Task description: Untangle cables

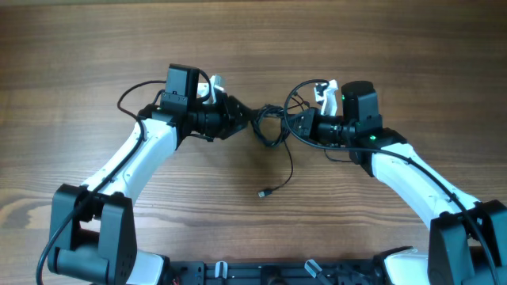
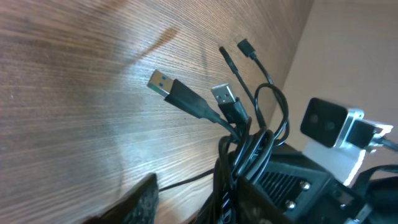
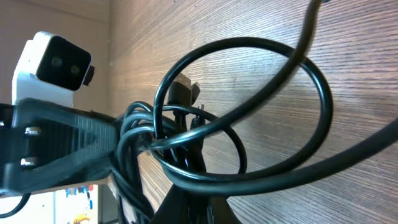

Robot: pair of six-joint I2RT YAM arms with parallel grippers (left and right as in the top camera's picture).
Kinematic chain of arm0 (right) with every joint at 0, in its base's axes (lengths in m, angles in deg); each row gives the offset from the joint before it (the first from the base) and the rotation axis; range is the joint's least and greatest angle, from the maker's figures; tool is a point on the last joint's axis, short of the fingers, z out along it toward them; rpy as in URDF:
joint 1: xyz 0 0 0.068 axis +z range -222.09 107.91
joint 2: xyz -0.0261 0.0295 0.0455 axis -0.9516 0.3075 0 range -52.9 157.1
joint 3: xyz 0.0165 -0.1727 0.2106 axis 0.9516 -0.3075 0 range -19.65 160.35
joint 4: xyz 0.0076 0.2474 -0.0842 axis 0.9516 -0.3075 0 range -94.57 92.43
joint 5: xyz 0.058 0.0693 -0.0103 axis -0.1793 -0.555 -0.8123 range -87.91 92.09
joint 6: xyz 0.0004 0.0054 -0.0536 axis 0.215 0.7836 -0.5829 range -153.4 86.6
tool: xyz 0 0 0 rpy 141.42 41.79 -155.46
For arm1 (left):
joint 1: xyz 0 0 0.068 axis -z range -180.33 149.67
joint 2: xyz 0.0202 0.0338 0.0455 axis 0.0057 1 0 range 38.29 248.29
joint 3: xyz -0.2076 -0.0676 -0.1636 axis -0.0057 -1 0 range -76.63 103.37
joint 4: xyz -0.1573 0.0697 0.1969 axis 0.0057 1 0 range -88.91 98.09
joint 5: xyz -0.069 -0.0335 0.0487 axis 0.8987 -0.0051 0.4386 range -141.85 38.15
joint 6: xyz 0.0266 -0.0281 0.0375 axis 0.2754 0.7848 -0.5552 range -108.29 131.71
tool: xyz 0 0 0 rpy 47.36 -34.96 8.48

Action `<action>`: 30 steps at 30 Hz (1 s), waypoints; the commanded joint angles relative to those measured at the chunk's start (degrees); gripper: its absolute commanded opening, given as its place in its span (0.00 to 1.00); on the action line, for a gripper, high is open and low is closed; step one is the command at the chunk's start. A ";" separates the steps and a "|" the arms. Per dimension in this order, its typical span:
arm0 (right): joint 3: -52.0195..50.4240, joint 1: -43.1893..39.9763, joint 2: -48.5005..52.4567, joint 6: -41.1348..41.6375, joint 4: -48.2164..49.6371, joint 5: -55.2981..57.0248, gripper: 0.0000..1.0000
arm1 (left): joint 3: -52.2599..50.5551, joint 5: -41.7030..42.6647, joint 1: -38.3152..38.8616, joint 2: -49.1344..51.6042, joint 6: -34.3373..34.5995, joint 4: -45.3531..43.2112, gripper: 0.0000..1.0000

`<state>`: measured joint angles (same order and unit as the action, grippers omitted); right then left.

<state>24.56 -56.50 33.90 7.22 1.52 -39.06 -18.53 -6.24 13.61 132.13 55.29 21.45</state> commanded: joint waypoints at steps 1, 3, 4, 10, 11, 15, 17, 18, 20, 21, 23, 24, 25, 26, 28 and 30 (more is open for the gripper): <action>0.31 -0.02 0.04 -0.98 0.46 -1.81 0.04 | 0.24 2.43 0.15 -1.01 1.62 -0.46 0.15; 0.31 -0.02 0.04 -0.98 0.46 -1.81 0.04 | 0.24 3.80 0.17 -1.01 2.47 -1.36 0.14; 0.31 -0.02 0.04 -1.01 0.44 -1.81 0.04 | 0.24 4.98 0.17 -1.01 3.67 -2.14 0.14; 0.31 -0.02 0.04 -0.98 0.46 -1.79 0.04 | 0.24 11.13 0.15 -1.01 4.94 -2.89 0.04; 0.31 -0.02 0.04 -0.98 0.46 -1.77 0.04 | 0.24 12.20 0.15 -1.01 4.94 -3.67 0.04; 0.31 -0.02 0.04 -0.98 0.33 -0.63 0.04 | 0.26 14.43 0.15 -1.03 4.90 -8.96 0.04; 0.31 -0.02 0.04 0.59 -3.10 4.79 0.04 | 0.26 14.34 -0.24 -1.11 3.91 -14.21 0.04; 0.31 -0.02 0.04 1.27 -5.16 7.23 0.04 | 0.26 13.86 -0.52 -1.29 3.32 -16.09 0.04; 0.31 -0.02 0.04 2.10 -10.93 13.20 0.04 | 0.26 8.44 -1.29 -2.51 2.08 -17.20 0.04; 0.31 -0.02 0.04 2.21 -13.25 14.82 0.04 | 0.26 6.19 -1.31 -3.13 -0.24 -17.11 0.04; 0.31 -0.02 0.04 1.57 -14.84 15.04 0.04 | 0.26 2.01 -0.50 -4.13 -1.38 -16.72 0.04; 0.31 -0.02 0.04 1.75 -14.86 15.02 0.05 | 0.26 1.40 -0.04 -4.17 -1.38 -16.74 0.04; 0.31 -0.02 0.04 3.34 -14.97 15.08 0.04 | 0.26 1.16 1.07 -4.17 -1.38 -16.76 0.04; 0.31 -0.02 0.04 5.79 -15.23 15.47 0.04 | 0.26 1.20 2.16 -4.17 -1.38 -16.74 0.04; 0.31 -0.02 0.04 8.15 -15.72 17.00 0.04 | 0.26 3.13 5.49 -4.17 -1.92 -16.72 0.04; 0.31 -0.02 0.04 12.41 -18.40 22.36 0.04 | 0.26 7.89 9.57 -4.17 -5.42 -15.47 0.04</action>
<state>26.35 -56.13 33.51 14.37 -13.91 -27.17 -19.27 -3.55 19.66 130.95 54.52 5.96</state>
